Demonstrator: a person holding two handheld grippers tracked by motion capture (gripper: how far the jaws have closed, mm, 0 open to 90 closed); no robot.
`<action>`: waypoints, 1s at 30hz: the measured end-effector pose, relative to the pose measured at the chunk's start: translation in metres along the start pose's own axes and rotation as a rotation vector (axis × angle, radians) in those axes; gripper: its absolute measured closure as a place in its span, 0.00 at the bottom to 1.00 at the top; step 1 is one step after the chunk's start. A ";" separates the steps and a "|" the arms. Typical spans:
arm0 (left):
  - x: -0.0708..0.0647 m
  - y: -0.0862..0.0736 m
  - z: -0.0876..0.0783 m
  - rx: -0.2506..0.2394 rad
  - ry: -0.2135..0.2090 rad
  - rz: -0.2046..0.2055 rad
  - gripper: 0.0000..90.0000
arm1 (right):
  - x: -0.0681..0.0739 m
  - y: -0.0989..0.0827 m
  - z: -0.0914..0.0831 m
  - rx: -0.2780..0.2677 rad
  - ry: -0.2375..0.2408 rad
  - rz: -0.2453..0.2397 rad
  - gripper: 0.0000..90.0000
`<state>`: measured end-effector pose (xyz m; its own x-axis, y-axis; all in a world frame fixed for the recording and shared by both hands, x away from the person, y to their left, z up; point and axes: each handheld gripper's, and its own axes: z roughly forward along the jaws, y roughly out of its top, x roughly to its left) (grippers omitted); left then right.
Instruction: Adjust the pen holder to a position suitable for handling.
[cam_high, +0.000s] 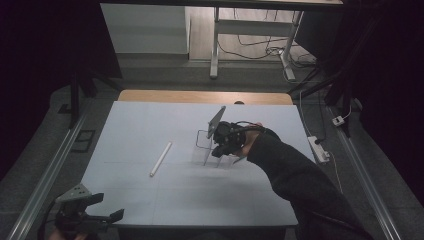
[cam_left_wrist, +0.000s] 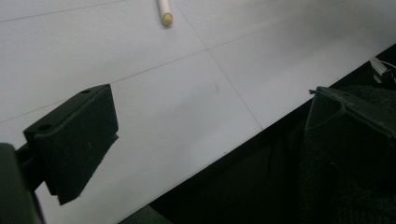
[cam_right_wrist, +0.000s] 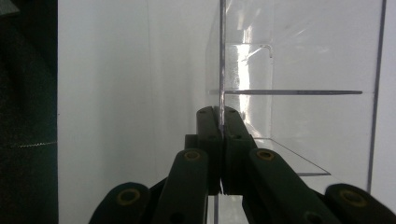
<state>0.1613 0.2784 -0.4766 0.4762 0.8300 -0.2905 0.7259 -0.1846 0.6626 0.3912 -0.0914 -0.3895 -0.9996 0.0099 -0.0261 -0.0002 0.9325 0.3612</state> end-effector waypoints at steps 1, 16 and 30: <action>0.000 0.000 0.000 -0.001 -0.001 -0.001 0.03 | 0.000 0.002 0.002 0.020 0.007 -0.007 0.99; 0.000 0.000 0.000 -0.002 -0.003 0.000 0.03 | 0.011 0.016 0.038 0.126 0.020 -0.066 0.99; 0.000 0.000 0.000 -0.002 -0.005 0.001 0.03 | 0.018 0.018 0.051 0.136 0.038 -0.116 0.97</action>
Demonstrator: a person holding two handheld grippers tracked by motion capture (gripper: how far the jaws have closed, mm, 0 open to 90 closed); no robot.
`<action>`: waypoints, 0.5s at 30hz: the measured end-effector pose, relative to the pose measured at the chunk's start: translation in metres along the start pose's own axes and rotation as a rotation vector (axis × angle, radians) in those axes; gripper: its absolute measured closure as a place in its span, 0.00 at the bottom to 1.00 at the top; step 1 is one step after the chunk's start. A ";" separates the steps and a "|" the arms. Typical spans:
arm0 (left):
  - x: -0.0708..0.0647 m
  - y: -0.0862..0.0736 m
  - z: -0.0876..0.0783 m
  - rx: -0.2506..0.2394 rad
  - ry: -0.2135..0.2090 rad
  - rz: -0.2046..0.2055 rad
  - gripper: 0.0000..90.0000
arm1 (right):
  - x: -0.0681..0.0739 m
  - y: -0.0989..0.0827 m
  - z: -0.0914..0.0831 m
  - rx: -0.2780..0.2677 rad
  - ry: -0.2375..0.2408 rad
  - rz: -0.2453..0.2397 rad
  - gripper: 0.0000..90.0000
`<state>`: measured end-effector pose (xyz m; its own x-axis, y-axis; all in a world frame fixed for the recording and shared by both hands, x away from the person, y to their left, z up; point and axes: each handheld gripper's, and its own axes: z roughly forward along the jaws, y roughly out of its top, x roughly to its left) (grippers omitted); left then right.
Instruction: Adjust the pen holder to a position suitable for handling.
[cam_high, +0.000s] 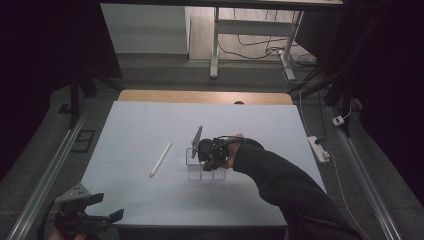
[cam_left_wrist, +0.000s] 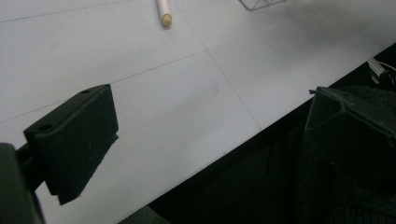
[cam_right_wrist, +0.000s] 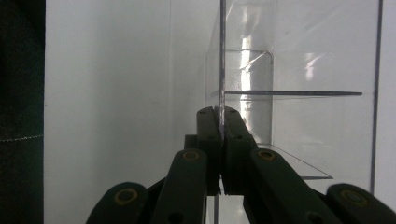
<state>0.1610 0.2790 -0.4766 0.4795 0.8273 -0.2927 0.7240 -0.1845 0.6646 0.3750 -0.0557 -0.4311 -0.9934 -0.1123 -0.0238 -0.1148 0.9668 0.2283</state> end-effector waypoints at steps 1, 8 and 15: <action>0.000 0.000 0.000 0.000 0.000 0.000 0.03 | 0.001 -0.001 -0.001 -0.014 -0.001 0.013 0.94; 0.000 0.000 0.000 0.000 0.000 -0.002 0.03 | 0.000 -0.007 -0.006 -0.073 -0.004 0.048 0.82; -0.001 0.000 0.000 -0.003 -0.001 0.005 0.03 | 0.004 -0.016 -0.018 -0.142 -0.029 0.111 0.66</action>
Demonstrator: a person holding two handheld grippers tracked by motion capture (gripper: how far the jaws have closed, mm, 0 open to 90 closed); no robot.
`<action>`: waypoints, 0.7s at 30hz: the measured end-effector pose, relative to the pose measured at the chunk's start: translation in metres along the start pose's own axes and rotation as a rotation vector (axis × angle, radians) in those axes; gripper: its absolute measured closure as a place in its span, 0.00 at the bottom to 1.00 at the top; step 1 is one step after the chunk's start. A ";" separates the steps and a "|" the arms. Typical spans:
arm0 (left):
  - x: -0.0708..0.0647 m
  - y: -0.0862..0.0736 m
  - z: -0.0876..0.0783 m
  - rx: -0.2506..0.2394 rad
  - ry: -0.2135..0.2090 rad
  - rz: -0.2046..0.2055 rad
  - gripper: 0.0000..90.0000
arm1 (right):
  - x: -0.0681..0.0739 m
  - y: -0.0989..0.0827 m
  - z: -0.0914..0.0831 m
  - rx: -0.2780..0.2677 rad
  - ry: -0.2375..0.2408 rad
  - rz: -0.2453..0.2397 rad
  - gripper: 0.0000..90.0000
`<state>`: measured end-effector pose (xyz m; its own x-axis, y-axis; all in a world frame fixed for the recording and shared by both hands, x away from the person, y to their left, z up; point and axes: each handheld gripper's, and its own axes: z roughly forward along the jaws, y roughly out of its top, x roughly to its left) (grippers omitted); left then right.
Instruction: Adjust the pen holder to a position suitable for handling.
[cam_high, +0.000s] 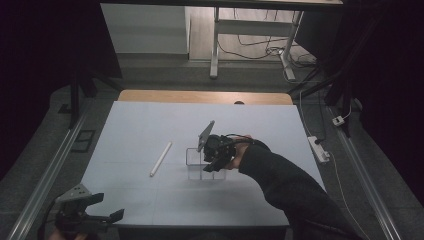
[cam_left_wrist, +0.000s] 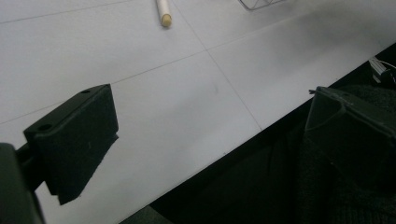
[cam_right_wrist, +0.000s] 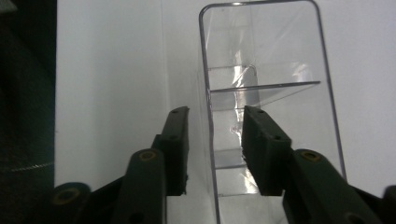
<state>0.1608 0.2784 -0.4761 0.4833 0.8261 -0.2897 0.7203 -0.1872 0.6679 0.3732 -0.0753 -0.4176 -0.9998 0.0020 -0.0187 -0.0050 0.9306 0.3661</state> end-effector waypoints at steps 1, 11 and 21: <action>0.000 0.000 0.000 -0.002 0.000 0.002 0.03 | 0.001 -0.002 -0.002 -0.014 -0.004 0.015 0.64; -0.003 0.000 -0.002 -0.018 0.007 0.036 0.02 | 0.009 -0.021 -0.021 -0.161 -0.061 0.131 0.50; -0.005 0.000 -0.002 -0.027 0.021 0.052 0.01 | 0.026 -0.044 -0.044 -0.294 -0.170 0.239 0.29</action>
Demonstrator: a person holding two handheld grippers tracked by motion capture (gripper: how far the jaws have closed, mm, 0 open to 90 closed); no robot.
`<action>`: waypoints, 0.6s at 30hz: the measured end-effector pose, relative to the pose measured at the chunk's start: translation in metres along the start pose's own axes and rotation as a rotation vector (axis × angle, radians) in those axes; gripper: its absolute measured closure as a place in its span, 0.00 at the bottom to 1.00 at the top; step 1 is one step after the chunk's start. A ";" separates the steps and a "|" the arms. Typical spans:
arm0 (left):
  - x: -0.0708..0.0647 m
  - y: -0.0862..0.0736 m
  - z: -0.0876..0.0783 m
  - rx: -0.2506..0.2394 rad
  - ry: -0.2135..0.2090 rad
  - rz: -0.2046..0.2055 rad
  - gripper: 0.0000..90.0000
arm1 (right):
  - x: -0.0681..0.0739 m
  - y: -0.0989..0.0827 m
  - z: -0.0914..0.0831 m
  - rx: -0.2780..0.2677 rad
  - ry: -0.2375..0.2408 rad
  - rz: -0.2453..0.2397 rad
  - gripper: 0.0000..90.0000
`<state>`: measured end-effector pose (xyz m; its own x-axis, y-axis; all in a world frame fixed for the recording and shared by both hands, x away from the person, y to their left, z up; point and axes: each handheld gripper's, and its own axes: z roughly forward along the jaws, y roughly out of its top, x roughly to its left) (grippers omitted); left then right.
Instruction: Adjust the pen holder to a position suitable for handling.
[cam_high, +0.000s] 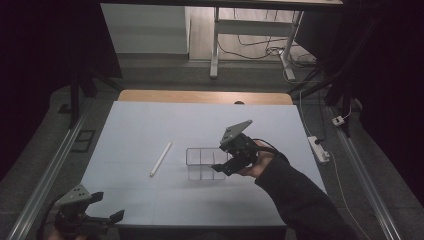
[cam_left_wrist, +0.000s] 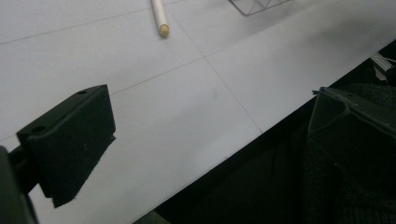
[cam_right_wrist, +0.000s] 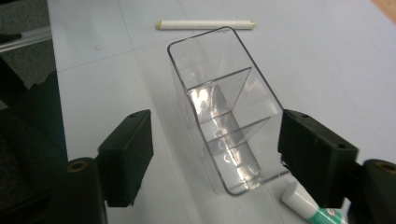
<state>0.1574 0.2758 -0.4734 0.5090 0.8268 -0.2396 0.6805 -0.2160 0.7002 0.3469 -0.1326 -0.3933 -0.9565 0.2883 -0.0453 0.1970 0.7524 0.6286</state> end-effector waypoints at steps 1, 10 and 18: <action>0.000 0.000 0.000 0.000 0.004 0.000 0.01 | 0.001 -0.003 -0.003 -0.007 -0.004 0.003 0.28; 0.000 0.001 0.002 0.015 0.002 0.005 0.01 | 0.007 -0.033 -0.022 -0.096 -0.106 0.080 0.09; 0.000 0.001 0.002 0.018 -0.004 0.001 0.02 | 0.002 -0.059 -0.031 -0.117 -0.171 0.207 0.00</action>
<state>0.1589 0.2746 -0.4742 0.5121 0.8243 -0.2414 0.6892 -0.2266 0.6882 0.3269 -0.1945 -0.4062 -0.8462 0.5320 -0.0310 0.3485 0.5964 0.7231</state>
